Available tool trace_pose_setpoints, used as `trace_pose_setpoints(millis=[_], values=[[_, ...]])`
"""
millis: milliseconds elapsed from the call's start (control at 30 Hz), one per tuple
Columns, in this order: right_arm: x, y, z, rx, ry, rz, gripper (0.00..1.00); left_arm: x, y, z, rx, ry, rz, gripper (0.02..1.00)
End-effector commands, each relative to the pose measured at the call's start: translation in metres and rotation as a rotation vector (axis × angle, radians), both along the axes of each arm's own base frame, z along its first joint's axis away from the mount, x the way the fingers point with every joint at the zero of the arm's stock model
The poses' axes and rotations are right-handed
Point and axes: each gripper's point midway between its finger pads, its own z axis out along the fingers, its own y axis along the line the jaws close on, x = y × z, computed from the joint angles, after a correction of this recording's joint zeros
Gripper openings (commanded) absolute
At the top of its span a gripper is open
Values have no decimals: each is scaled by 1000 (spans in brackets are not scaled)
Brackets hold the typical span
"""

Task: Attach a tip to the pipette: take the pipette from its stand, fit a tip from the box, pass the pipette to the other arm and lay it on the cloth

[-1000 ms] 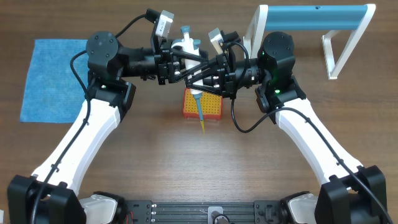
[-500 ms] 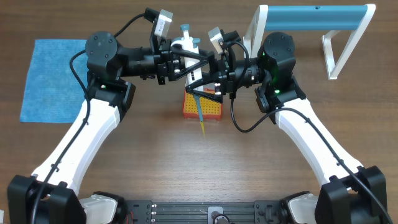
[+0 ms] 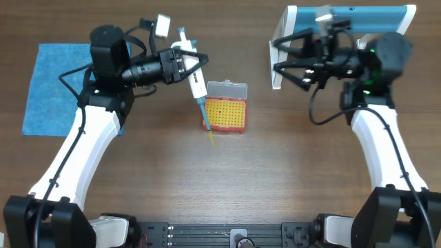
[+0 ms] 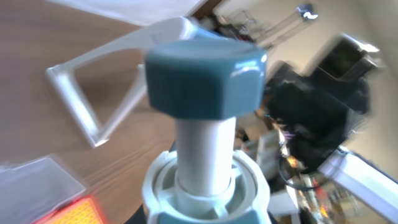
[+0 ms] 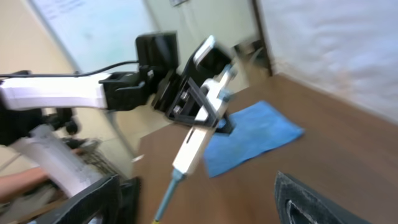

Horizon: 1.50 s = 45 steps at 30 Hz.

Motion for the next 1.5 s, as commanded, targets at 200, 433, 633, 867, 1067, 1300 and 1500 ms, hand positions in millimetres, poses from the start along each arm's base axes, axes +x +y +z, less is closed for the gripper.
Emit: trace_pose_setpoints(millis=[200, 433, 633, 867, 1067, 1300, 1500], values=[[25, -123, 20, -36, -169, -390, 809, 17, 55, -52, 450, 149, 309, 27], [24, -217, 27, -60, -225, -700, 812, 1, 112, 24, 639, 183, 461, 27], [-13, -176, 69, -100, -323, -713, 812, -30, 169, 22, 810, 328, 474, 27], [-81, -139, 13, -469, -115, -1112, 974, -10, 199, -52, 971, 570, 343, 27], [-122, -91, 6, -459, -97, -988, 974, 14, 264, -72, 1048, 648, 380, 27], [-126, -117, 1, -531, -79, -1146, 974, 14, 325, -96, 1118, 704, 424, 27], [-183, -134, 21, -545, -211, -1382, 974, 26, 331, -126, 1134, 711, 358, 25]])
